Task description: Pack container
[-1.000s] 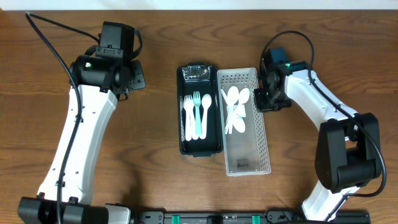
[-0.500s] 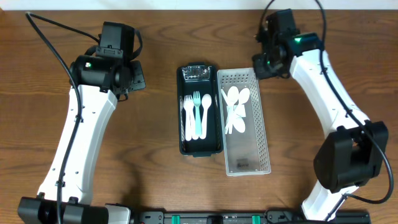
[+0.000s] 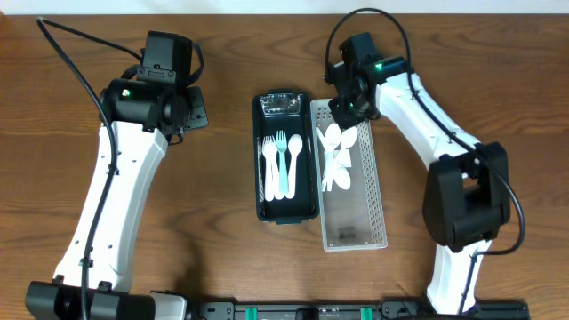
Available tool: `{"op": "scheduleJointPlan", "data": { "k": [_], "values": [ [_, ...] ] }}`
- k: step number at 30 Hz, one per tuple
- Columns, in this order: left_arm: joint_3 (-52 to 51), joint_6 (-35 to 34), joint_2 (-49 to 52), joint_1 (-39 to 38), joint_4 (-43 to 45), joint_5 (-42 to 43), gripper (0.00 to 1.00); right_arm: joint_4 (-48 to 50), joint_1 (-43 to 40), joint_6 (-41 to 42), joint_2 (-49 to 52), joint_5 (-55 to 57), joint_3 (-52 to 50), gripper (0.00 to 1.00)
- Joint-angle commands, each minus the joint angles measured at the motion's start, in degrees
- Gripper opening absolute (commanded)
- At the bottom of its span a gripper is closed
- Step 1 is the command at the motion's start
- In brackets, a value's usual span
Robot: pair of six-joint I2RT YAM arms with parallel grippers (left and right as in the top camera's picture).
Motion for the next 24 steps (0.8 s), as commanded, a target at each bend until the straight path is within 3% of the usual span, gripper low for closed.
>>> {"op": "scheduleJointPlan", "data": {
  "k": [1, 13, 24],
  "values": [
    [-0.1, 1.0, 0.2, 0.2, -0.3, -0.6, 0.5, 2.1, 0.2, -1.0, 1.1, -0.2, 0.0, 0.02],
    [-0.1, 1.0, 0.2, 0.2, -0.3, -0.6, 0.5, 12.5, 0.1, 3.0, 1.7, 8.0, 0.0, 0.09],
    [-0.1, 1.0, 0.2, 0.2, -0.3, -0.6, 0.52, 12.4, 0.2, 3.1, 0.0, 8.2, 0.3, 0.09]
  ]
}}
